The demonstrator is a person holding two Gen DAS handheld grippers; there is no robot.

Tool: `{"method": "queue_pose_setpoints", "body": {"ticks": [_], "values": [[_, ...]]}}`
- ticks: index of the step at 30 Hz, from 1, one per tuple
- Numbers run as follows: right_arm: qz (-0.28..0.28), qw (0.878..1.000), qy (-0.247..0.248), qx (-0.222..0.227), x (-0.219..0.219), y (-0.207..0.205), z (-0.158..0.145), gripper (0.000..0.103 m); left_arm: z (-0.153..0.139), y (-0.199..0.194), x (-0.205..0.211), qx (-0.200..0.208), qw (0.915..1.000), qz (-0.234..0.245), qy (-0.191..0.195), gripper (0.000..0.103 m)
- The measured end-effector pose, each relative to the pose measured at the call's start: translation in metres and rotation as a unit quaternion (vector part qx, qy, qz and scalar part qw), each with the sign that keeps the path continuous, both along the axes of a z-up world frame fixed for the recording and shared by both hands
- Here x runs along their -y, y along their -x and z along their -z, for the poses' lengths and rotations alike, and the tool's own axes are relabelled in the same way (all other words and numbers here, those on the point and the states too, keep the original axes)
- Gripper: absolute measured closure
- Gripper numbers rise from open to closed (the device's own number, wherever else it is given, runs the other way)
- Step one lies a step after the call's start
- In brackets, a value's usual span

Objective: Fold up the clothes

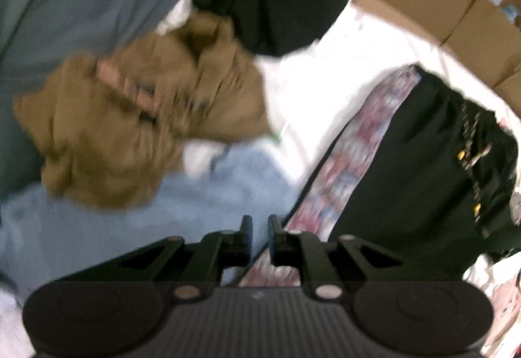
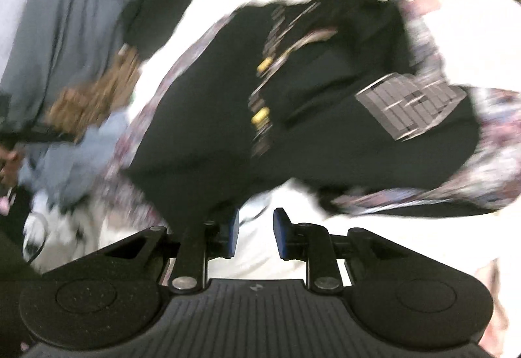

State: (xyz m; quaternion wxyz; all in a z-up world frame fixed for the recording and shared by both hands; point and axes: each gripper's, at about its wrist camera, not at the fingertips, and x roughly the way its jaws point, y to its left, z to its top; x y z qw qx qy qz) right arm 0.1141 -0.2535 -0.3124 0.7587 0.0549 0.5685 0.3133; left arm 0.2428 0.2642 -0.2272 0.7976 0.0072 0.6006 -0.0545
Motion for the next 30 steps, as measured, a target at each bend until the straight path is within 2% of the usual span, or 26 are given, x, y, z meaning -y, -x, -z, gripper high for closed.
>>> {"method": "queue_pose_setpoints", "body": {"ticks": [3,6,13,18,21,22,23,24,30], "values": [[0.047,0.999,-0.001,0.025,0.027,-0.012,-0.020,0.077,-0.030,-0.026,0.023,0.023,0.9996,0.017,0.004,0.093],[0.078,0.996,0.000,0.044,0.050,-0.019,-0.039,0.076,-0.072,-0.051,0.059,0.053,0.9973,0.051,-0.001,0.093],[0.136,0.987,0.005,0.084,0.100,-0.032,-0.088,0.075,-0.179,-0.080,0.148,0.128,0.9850,0.115,0.006,0.092],[0.140,0.981,0.043,0.126,0.123,-0.052,-0.132,0.073,-0.231,-0.085,0.205,0.148,0.9796,0.134,0.021,0.092],[0.146,0.977,0.056,0.143,0.139,-0.063,-0.164,0.072,-0.253,-0.079,0.236,0.156,0.9760,0.149,0.031,0.091],[0.146,0.976,0.058,0.151,0.145,-0.066,-0.177,0.070,-0.256,-0.077,0.245,0.157,0.9752,0.152,0.035,0.090],[0.145,0.975,0.058,0.156,0.150,-0.069,-0.188,0.064,-0.259,-0.075,0.253,0.156,0.9747,0.154,0.041,0.090],[0.144,0.975,0.058,0.161,0.156,-0.070,-0.199,0.063,-0.263,-0.071,0.261,0.156,0.9744,0.155,0.048,0.090],[0.150,0.968,0.064,0.194,0.198,-0.062,-0.239,0.063,-0.262,-0.045,0.298,0.147,0.9711,0.168,0.084,0.085]]}}
